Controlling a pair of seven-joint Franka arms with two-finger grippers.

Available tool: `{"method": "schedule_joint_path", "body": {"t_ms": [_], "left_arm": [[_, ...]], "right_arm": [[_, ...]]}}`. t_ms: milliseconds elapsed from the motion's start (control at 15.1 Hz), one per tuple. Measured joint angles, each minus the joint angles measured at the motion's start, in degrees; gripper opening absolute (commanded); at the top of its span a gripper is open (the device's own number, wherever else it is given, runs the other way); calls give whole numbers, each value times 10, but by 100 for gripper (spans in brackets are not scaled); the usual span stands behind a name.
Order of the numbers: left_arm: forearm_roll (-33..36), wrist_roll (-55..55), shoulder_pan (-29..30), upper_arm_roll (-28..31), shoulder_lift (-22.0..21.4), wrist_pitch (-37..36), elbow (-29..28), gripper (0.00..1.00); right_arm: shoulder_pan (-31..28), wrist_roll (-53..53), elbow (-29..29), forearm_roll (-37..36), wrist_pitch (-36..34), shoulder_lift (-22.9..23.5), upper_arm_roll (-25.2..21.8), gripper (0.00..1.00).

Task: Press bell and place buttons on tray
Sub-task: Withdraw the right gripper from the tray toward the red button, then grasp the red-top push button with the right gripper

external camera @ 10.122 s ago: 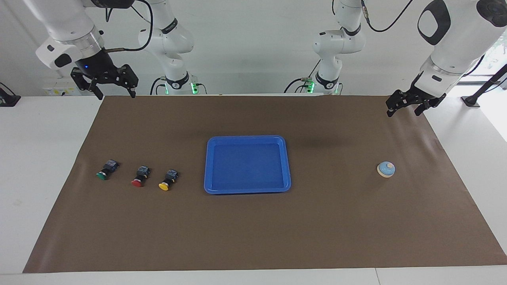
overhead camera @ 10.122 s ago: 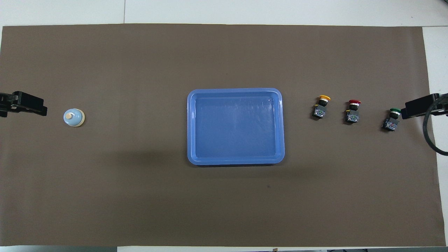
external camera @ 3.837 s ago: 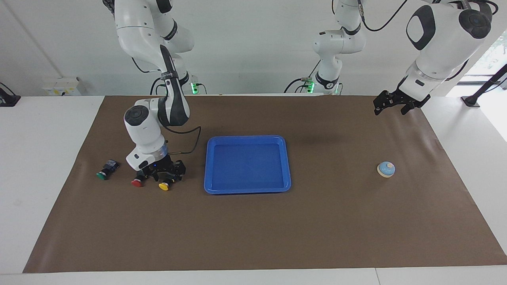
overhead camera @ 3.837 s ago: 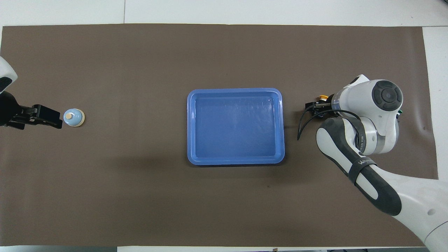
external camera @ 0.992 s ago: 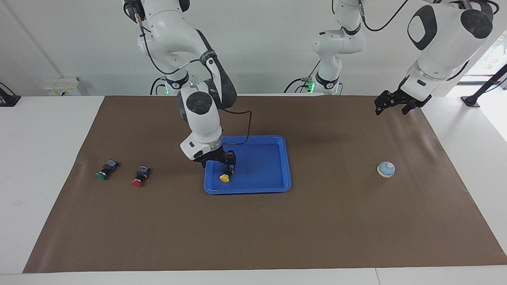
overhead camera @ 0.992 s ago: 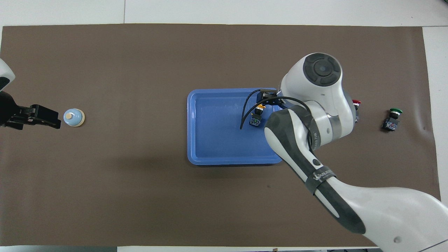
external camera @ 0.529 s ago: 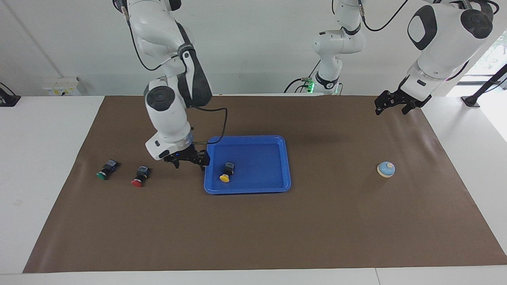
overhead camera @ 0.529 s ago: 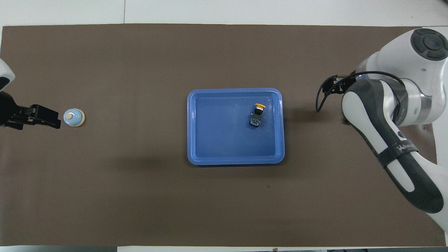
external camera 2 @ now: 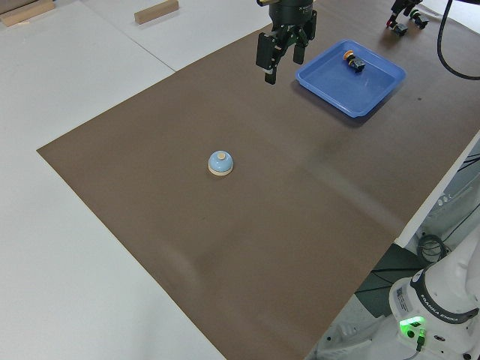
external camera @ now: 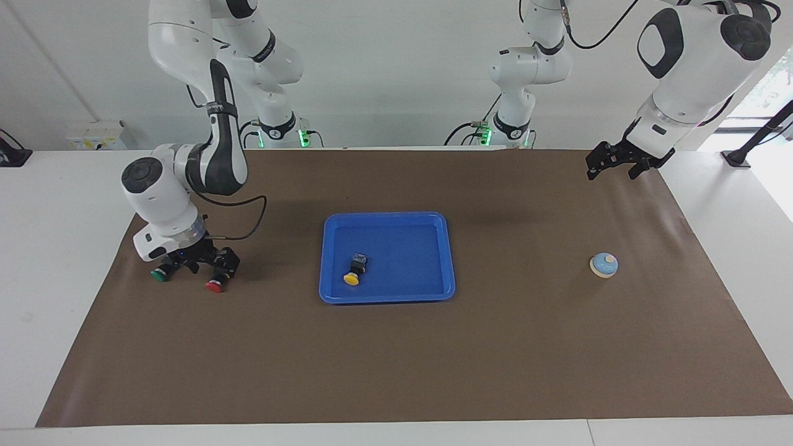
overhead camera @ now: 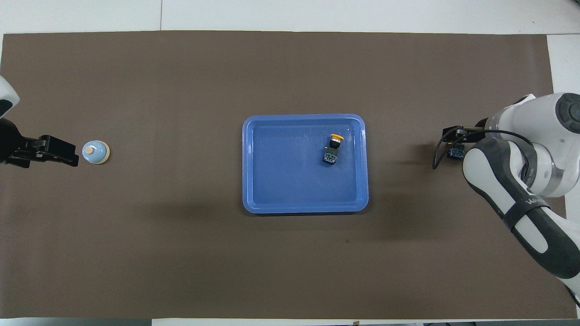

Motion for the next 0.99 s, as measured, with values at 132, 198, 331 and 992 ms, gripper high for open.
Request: {"method": "schedule_joint_path", "body": {"t_ms": [132,198,331,992], "left_arm": [[0,0,0,0,0,0,0,100],[0,0,0,0,0,0,0,100],[0,0,0,0,0,0,0,100],[0,0,0,0,0,0,0,100]], "right_arm": [[-2,0,-42,0,47,-5,0,94],[-2,0,-53,0,57,-7,0,59],[-2,-4,-60,0,60,-9,0,0],[14,-13,-3,0,-25,-21,14,0]]}}
